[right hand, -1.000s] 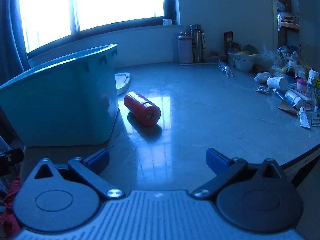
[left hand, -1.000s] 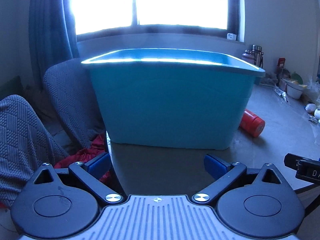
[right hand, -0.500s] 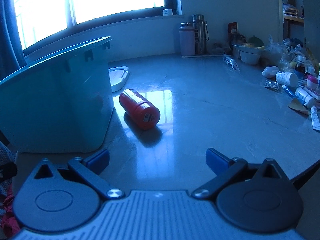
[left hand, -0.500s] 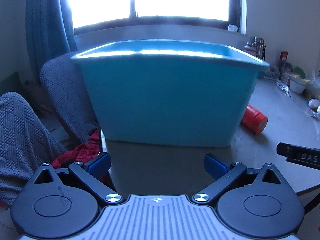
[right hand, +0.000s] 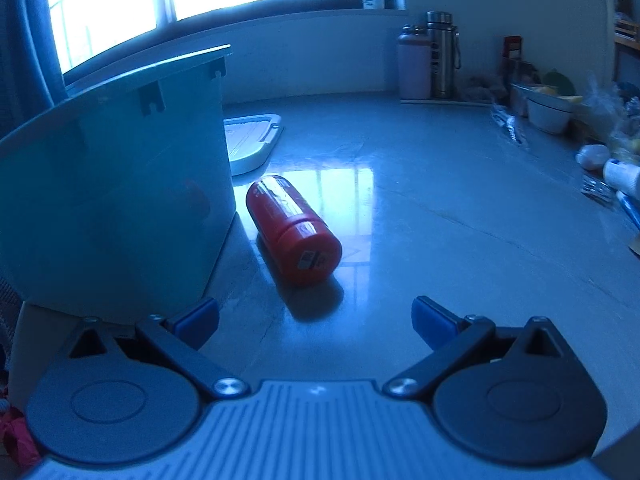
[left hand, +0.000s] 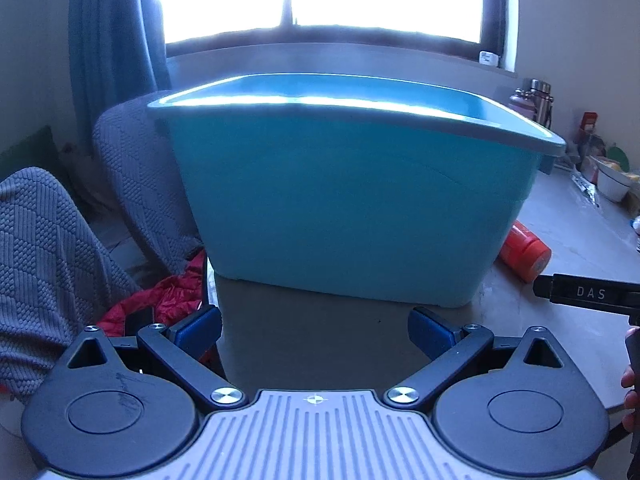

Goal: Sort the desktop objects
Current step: 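Lower the right gripper onto the lying red canister and close it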

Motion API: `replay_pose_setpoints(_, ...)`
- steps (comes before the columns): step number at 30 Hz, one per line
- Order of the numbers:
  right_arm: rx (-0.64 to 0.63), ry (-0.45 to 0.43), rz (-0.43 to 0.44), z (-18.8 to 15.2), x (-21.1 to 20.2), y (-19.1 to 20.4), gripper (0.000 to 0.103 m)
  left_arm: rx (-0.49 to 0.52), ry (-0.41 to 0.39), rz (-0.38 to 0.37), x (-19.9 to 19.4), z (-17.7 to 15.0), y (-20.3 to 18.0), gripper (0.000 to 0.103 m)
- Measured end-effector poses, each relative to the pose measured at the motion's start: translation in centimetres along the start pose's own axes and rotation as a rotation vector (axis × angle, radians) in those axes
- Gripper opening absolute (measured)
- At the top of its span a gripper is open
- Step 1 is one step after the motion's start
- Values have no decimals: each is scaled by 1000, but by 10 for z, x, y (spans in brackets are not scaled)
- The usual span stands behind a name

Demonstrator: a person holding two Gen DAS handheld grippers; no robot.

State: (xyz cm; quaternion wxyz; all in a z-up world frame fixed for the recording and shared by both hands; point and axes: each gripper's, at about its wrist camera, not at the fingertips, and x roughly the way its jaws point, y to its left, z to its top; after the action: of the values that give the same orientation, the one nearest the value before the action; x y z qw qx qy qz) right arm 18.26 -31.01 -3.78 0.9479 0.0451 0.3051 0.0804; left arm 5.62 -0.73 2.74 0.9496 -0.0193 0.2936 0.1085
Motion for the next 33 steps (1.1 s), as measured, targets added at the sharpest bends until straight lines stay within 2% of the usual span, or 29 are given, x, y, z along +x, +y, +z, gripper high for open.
replay_pose_setpoints(10,-11,34,45,14,27,-9,103,-38,38,45,17,6,-10,101)
replay_pose_setpoints(33,-55,101,111,41,92,-4,103,-101,56,152,38,19,-22,101)
